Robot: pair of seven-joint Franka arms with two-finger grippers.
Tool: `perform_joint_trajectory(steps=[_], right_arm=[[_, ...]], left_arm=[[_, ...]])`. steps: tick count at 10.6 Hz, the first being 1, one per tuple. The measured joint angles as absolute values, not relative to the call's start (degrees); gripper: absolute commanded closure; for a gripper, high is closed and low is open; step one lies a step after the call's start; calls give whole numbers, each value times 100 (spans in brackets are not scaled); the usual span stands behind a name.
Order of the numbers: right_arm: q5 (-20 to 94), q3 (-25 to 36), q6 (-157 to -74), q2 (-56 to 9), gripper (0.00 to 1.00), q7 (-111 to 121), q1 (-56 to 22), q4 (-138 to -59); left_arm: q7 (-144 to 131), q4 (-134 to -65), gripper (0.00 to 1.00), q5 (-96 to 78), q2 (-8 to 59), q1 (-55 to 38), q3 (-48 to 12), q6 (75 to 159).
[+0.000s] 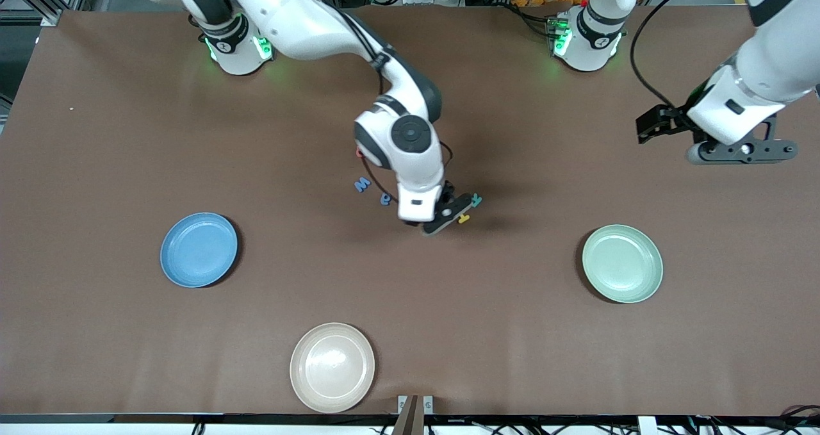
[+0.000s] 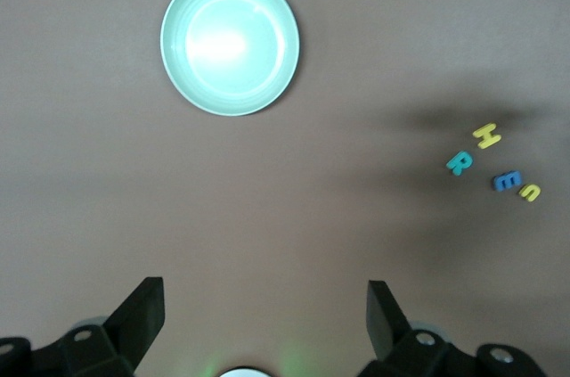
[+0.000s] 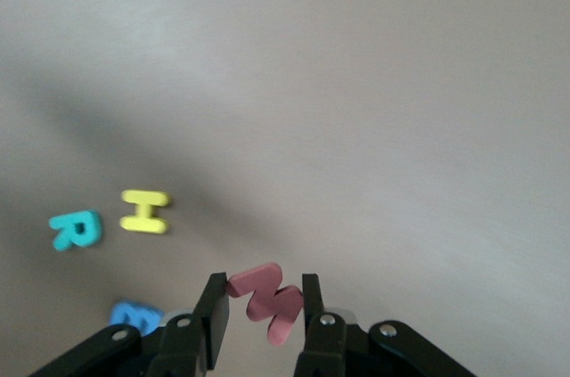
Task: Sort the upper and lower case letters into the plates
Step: 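Drop the M on the blue plate while the left gripper reaches the letters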
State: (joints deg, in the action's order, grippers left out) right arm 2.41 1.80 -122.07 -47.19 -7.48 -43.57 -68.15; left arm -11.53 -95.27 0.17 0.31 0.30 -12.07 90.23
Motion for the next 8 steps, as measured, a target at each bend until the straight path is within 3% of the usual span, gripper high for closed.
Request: perform_joint_trajectory(steps=[2, 5, 8], right_arm=[[240, 192, -11828, -4230, 100, -554, -3726, -7036], [233, 212, -11784, -3549, 100, -187, -2616, -7964], [223, 219, -11779, -3301, 100, 211, -1514, -8636]], left_arm=[[-1314, -9622, 0, 17, 236, 4, -1500, 9447], [-1424, -9654, 0, 17, 875, -77, -1806, 10142], [-2693, -9652, 0, 17, 1391, -872, -1874, 10544]])
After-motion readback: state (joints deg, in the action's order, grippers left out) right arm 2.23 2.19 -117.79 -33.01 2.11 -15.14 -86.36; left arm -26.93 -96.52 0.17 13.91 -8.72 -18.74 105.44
